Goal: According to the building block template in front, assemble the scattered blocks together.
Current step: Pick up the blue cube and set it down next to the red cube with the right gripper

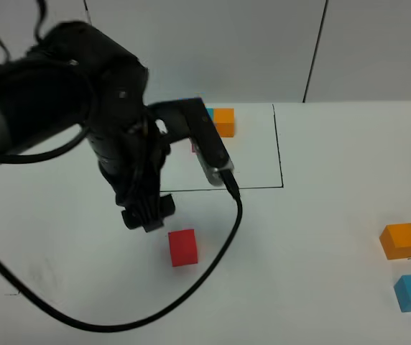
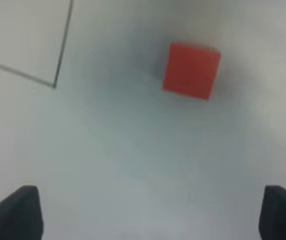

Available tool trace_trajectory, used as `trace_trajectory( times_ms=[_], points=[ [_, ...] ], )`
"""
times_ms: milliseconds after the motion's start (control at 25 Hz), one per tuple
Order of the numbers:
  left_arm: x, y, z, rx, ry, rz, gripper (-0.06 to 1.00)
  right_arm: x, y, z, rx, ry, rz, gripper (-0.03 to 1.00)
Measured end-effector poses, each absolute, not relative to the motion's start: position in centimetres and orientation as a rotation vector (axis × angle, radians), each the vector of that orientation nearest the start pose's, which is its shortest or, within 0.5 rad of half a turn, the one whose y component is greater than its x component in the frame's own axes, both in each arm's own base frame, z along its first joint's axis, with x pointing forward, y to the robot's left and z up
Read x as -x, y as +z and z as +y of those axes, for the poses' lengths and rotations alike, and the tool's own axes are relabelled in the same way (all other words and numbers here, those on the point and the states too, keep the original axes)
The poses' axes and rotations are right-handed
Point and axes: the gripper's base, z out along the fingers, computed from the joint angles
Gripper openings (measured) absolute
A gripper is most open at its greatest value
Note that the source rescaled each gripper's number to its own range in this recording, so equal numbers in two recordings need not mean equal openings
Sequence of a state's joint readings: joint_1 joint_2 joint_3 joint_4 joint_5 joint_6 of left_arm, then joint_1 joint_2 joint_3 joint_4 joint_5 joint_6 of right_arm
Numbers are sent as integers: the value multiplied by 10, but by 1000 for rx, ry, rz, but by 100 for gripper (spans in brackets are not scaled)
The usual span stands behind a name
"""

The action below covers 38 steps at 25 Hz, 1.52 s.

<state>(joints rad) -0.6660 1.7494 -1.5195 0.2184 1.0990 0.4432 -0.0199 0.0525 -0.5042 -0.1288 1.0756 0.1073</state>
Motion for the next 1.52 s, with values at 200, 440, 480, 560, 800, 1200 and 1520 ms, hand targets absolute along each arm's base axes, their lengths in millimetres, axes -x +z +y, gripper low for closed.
trace_trajectory(
  times_ms=[200,440,480,560,800,1200,1520],
  points=[
    [-294,357,-152,-978,446,2419,71,-2,278,-10,-137,-103,2097,69],
    [-273,419,-48,-339,436,2408,60,-2,278,-10,-137,-103,2097,69],
    [-264,427,-31,-244,408,2403,59,-2,278,-10,-137,-103,2097,69],
    [-244,439,-4,-95,352,2388,59,-2,278,-10,-137,-103,2097,69],
    [-168,422,39,116,386,2406,59,-2,278,-10,-137,-103,2097,69],
    [-51,359,17,132,231,2223,59,-2,278,-10,-137,-103,2097,69],
    [19,337,1,116,130,1975,59,-2,278,-10,-137,-103,2097,69]
  ],
)
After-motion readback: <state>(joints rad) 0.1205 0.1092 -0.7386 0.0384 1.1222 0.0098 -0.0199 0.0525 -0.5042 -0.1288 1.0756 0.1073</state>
